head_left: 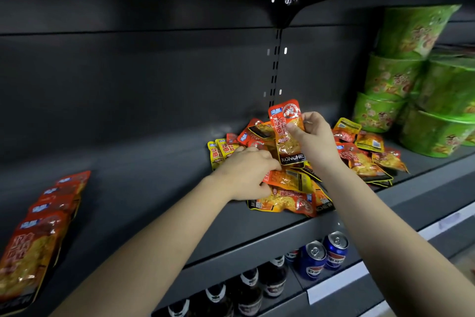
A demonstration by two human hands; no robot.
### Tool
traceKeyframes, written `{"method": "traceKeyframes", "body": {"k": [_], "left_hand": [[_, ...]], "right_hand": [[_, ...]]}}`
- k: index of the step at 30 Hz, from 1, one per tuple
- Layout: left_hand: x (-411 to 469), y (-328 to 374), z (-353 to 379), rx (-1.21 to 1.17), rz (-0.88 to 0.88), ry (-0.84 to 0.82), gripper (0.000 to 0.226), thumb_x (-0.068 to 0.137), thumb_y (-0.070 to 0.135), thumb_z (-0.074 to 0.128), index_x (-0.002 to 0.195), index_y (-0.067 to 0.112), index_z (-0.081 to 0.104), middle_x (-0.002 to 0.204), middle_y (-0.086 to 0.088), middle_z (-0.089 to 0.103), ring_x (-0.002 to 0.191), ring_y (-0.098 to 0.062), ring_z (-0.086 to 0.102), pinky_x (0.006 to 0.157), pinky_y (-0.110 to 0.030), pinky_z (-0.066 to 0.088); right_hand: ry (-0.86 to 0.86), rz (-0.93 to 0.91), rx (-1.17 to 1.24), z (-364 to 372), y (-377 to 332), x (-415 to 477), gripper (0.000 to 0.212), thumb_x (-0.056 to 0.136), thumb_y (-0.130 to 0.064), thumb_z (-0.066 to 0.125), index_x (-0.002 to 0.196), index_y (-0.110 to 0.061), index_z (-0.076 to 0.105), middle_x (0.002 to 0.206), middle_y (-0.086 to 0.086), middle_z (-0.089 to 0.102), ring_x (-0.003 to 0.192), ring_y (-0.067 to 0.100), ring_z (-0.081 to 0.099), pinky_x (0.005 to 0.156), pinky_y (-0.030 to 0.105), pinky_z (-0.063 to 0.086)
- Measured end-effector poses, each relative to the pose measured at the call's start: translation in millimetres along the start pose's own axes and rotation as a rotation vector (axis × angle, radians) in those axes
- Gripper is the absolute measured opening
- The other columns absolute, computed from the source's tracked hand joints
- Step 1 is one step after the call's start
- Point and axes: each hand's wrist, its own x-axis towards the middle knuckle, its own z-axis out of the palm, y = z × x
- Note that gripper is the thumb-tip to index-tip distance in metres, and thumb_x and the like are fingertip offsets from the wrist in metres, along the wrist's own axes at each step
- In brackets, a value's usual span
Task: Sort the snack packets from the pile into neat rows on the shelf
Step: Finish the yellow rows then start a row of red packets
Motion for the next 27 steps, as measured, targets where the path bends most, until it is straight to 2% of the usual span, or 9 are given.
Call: {"method": "traceKeyframes", "body": {"k": [5,8,12,15,17,20,21,24,27], "left_hand": [[1,3,-3,-0.025,-0.034,0.132,0.041,0.090,0.022,0.045,0.129,0.025,0.057,0.119,0.005,0.058,0.110,-0.018,0.054,0.098,-0.038,0.038],[-3,-1,-5,-0.103,-0.030,0.178,0.030,0.090,0.018,0.053,0.117,0.024,0.064,0.110,0.006,0.060,0.103,-0.017,0.057,0.091,-0.037,0.045],[-23,-19,-13,-0.439,-0.155,0.333,0.016,0.074,0.017,0.076,0.087,0.025,0.072,0.084,0.011,0.067,0.080,-0.007,0.061,0.073,-0.029,0.050],[-46,-34,-28,-0.721,-0.313,0.410,0.023,0.061,0.024,0.088,0.070,0.027,0.067,0.068,0.011,0.066,0.067,-0.005,0.060,0.065,-0.026,0.047],[-63,-40,-36,-1.000,-0.315,0.404,0.024,0.062,0.018,0.089,0.072,0.024,0.068,0.074,0.005,0.071,0.073,-0.013,0.067,0.072,-0.032,0.055],[-91,-46,-45,-1.256,-0.293,0.425,0.026,0.071,0.004,0.081,0.088,0.020,0.070,0.089,0.002,0.074,0.088,-0.014,0.069,0.084,-0.032,0.055],[-100,-48,-47,-1.303,-0.293,0.434,0.027,0.074,0.001,0.078,0.092,0.020,0.069,0.092,0.002,0.074,0.090,-0.013,0.069,0.085,-0.031,0.055],[-131,-60,-56,-1.431,-0.327,0.477,0.027,0.085,-0.003,0.064,0.102,0.017,0.062,0.094,0.002,0.070,0.085,-0.006,0.068,0.075,-0.021,0.055],[-167,-83,-65,-1.342,-0.404,0.591,0.021,0.089,-0.002,0.061,0.106,0.010,0.060,0.093,-0.001,0.069,0.078,-0.005,0.067,0.069,-0.020,0.054]], "right_hand": [[-0.008,-0.017,-0.070,5,0,-1,0.019,0.091,-0.027,0.064,0.104,-0.018,0.054,0.105,-0.002,0.068,0.098,0.012,0.065,0.081,0.029,0.055],[-0.027,-0.037,-0.067,12,-3,-6,0.019,0.090,-0.025,0.065,0.103,-0.015,0.055,0.096,-0.004,0.069,0.089,0.008,0.066,0.075,0.023,0.053],[-0.047,-0.048,-0.024,26,-11,-14,0.016,0.090,-0.022,0.066,0.098,-0.015,0.054,0.091,-0.006,0.069,0.080,0.001,0.064,0.068,0.017,0.046],[-0.077,-0.029,0.016,42,-19,-18,0.016,0.089,-0.020,0.067,0.097,-0.016,0.054,0.094,-0.002,0.070,0.084,0.010,0.068,0.073,0.028,0.051],[-0.115,-0.040,0.031,58,-28,-25,0.013,0.090,-0.018,0.065,0.097,-0.016,0.055,0.095,-0.001,0.070,0.089,0.016,0.068,0.077,0.035,0.056],[-0.184,-0.061,0.090,87,-42,-42,0.012,0.092,-0.003,0.057,0.102,-0.009,0.054,0.090,-0.003,0.065,0.085,0.014,0.066,0.073,0.029,0.057],[-0.202,-0.057,0.105,97,-46,-47,0.015,0.091,0.001,0.055,0.103,-0.009,0.055,0.090,-0.002,0.065,0.085,0.016,0.065,0.074,0.031,0.056],[-0.238,-0.054,0.093,131,-54,-58,0.021,0.088,0.004,0.058,0.104,-0.009,0.058,0.097,0.005,0.068,0.093,0.024,0.066,0.083,0.039,0.055],[-0.273,-0.026,0.112,166,-63,-74,0.021,0.087,-0.001,0.063,0.103,-0.011,0.055,0.090,-0.003,0.066,0.084,0.013,0.064,0.074,0.028,0.053]]}}
